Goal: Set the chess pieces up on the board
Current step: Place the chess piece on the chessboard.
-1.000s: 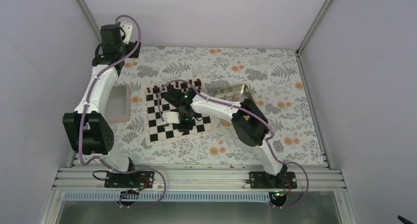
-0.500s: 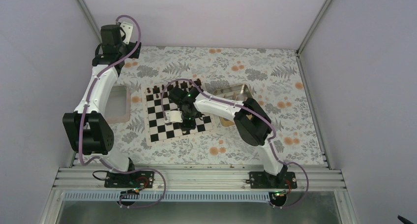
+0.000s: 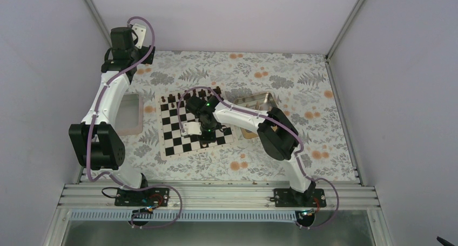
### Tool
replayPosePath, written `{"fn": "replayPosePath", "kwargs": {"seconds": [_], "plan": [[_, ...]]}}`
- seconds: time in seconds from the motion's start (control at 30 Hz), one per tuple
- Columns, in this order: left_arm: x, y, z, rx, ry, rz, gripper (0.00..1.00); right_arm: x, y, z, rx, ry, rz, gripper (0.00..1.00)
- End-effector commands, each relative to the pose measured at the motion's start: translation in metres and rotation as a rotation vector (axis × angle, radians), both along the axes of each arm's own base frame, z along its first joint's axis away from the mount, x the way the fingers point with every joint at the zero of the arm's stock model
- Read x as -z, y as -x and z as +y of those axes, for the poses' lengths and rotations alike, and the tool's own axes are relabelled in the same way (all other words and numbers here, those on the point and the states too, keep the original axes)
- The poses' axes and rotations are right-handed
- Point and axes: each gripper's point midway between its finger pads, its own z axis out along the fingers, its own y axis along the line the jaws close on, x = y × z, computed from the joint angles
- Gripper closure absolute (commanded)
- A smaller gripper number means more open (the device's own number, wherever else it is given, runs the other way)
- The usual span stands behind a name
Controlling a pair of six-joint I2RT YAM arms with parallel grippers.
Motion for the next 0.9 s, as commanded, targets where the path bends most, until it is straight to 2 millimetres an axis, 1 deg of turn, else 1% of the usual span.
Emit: {"fn": "replayPosePath", "kwargs": {"seconds": [0.0, 0.13, 0.33, 0.4, 0.53, 0.67, 0.87], "plan": [[-0.0044, -0.0043, -0.0009, 0.003, 0.017, -0.015, 0.00, -0.0101, -0.0053, -0.0034, 0.023, -0.012, -0.020, 0.90], [-0.0044, -0.0043, -0.0008, 0.003, 0.015, -0.015, 0.00, -0.0077, -0.0074, -0.0032, 0.023, -0.011, -0.022, 0.89], [-0.0028, -0.0049, -0.0023, 0.012, 0.018, -0.010, 0.00, -0.0080, -0.0060, -0.0042, 0.015, -0.009, -0.019, 0.81], [-0.0022, -0.0051, -0.0024, 0.012, 0.019, -0.009, 0.00, -0.0081, -0.0052, -0.0044, 0.014, -0.010, -0.019, 0.81], [-0.0015, -0.0051, -0.0027, 0.013, 0.021, -0.008, 0.00, -0.0049, -0.0047, -0.0062, 0.019, -0.007, -0.017, 0.84], [-0.0021, -0.0044, -0.0039, 0.020, 0.023, -0.008, 0.00, -0.0015, -0.0010, -0.0090, 0.017, 0.003, 0.001, 0.78], [-0.0025, -0.0043, -0.0057, 0.029, 0.028, -0.007, 0.00, -0.0057, 0.0003, -0.0081, 0.018, -0.011, 0.003, 0.72]]}}
